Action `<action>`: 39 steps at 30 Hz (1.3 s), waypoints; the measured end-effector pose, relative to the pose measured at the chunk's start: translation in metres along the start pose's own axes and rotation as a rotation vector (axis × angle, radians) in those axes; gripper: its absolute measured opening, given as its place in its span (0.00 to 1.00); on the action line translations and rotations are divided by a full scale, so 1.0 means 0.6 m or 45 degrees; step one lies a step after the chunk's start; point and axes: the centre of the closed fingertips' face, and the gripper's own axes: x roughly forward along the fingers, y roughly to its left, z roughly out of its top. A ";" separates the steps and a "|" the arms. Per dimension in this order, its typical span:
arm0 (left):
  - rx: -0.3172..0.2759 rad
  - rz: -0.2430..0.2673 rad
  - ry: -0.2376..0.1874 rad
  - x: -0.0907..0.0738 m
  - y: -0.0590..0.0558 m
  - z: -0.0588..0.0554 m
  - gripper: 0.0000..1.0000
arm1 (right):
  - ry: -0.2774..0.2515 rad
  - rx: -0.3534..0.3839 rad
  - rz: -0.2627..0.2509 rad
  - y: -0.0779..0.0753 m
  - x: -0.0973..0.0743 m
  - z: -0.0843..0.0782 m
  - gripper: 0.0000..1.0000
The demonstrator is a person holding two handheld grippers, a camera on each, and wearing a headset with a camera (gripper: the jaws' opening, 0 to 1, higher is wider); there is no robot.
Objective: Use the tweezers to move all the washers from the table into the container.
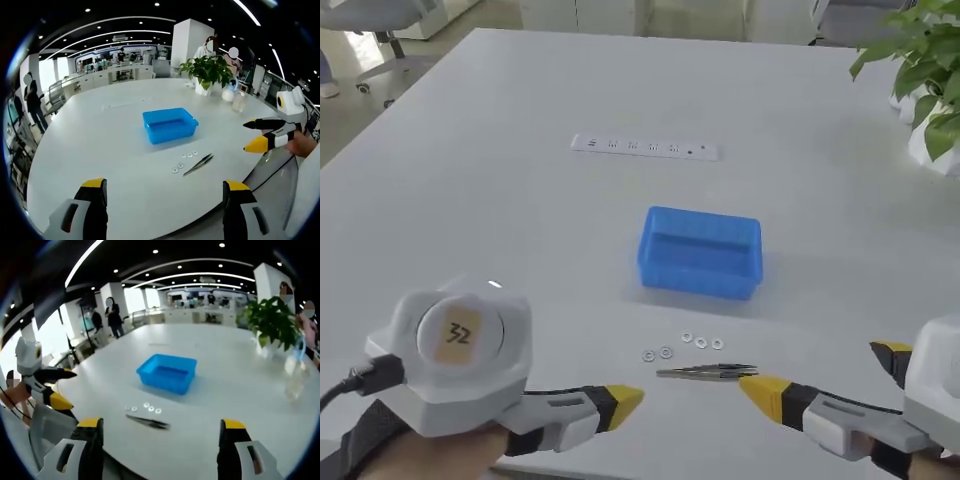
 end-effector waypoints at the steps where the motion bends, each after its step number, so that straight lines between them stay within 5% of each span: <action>1: 0.002 0.000 0.002 0.000 0.000 0.000 0.99 | 0.001 -0.001 0.001 0.000 0.001 0.000 0.95; 15: 0.040 -0.028 0.004 0.018 -0.010 0.004 0.91 | 0.029 -0.020 0.011 -0.002 0.017 -0.006 0.92; 22: 0.164 -0.102 -0.031 0.044 -0.030 0.017 0.62 | 0.043 -0.002 0.008 -0.011 0.023 -0.016 0.88; 30: 0.260 -0.247 0.063 0.096 -0.057 0.002 0.26 | 0.077 0.013 0.012 -0.015 0.036 -0.028 0.85; 35: 0.307 -0.328 0.140 0.128 -0.071 -0.015 0.18 | 0.098 0.027 0.023 -0.014 0.045 -0.033 0.84; 39: 0.319 -0.356 0.141 0.150 -0.077 -0.015 0.09 | 0.123 0.032 0.027 -0.015 0.053 -0.039 0.84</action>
